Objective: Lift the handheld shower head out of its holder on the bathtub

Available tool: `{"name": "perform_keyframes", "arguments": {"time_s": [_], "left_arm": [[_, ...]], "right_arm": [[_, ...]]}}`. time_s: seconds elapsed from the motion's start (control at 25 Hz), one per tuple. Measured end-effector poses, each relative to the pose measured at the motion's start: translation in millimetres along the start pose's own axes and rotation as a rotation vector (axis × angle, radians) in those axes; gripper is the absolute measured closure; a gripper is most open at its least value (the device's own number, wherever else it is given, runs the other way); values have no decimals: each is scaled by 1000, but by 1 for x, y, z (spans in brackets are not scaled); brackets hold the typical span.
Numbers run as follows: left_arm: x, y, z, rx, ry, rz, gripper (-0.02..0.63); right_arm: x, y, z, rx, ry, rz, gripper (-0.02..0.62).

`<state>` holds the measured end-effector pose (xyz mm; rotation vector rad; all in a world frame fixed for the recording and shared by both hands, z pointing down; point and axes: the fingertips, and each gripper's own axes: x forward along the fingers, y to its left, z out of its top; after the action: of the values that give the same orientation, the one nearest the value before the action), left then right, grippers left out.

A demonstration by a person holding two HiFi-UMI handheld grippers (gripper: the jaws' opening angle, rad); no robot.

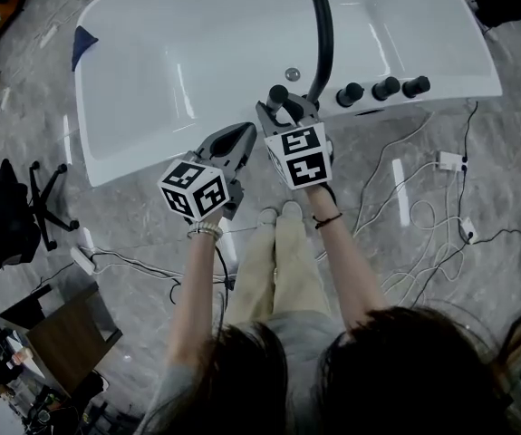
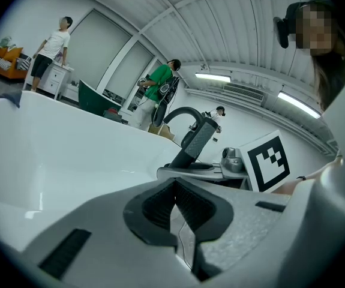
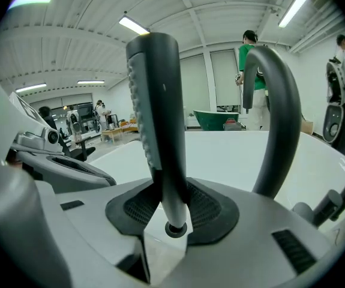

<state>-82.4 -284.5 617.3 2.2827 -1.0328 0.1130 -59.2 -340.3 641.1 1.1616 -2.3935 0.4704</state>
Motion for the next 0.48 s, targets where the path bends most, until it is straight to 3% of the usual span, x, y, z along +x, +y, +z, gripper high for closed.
{"name": "perform_keyframes", "arguments": {"time_s": [0.48], "left_arm": [[-7,-31,33,39,-28,-35,601]], "right_arm": [[-36,1,42,-19,-50,-11,463]]}}
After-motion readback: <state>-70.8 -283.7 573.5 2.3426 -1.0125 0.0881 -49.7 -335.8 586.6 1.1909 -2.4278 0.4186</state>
